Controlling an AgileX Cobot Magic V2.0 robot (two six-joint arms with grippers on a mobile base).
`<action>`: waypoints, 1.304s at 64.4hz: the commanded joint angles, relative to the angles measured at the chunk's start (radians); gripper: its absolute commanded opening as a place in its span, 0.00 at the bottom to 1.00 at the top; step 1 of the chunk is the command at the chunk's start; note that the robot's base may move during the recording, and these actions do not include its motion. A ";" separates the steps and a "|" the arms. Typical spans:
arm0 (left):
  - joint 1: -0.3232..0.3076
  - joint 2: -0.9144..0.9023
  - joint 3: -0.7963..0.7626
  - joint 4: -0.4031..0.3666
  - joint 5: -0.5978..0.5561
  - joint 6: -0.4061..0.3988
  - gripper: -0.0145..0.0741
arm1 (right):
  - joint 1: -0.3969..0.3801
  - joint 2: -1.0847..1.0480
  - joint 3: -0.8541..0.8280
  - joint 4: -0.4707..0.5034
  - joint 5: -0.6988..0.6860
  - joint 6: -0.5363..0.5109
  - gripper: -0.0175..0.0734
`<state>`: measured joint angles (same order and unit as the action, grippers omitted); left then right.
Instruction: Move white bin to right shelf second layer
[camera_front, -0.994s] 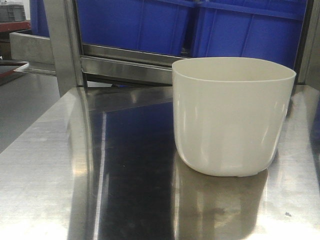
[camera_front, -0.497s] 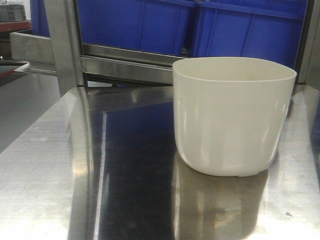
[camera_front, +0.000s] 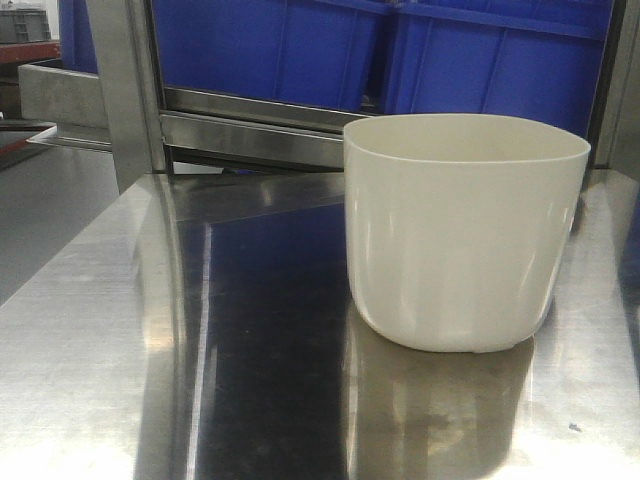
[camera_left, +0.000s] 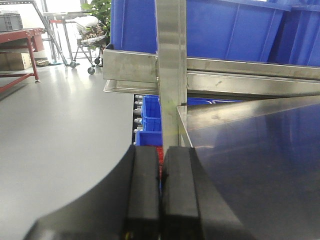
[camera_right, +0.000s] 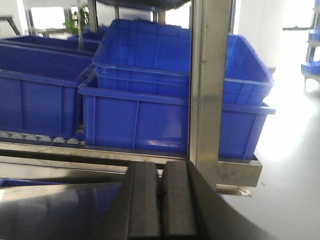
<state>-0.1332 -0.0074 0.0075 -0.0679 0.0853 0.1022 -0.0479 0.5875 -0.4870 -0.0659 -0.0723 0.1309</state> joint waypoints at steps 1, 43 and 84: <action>-0.003 -0.014 0.037 -0.006 -0.085 -0.003 0.26 | 0.011 0.149 -0.195 0.004 0.072 0.006 0.25; -0.003 -0.014 0.037 -0.006 -0.085 -0.003 0.26 | 0.321 0.754 -0.828 0.180 0.869 0.010 0.80; -0.003 -0.014 0.037 -0.006 -0.085 -0.003 0.26 | 0.335 0.869 -0.827 0.180 1.006 0.010 0.80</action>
<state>-0.1332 -0.0074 0.0075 -0.0679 0.0853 0.1022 0.2787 1.4726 -1.2781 0.1119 0.9617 0.1441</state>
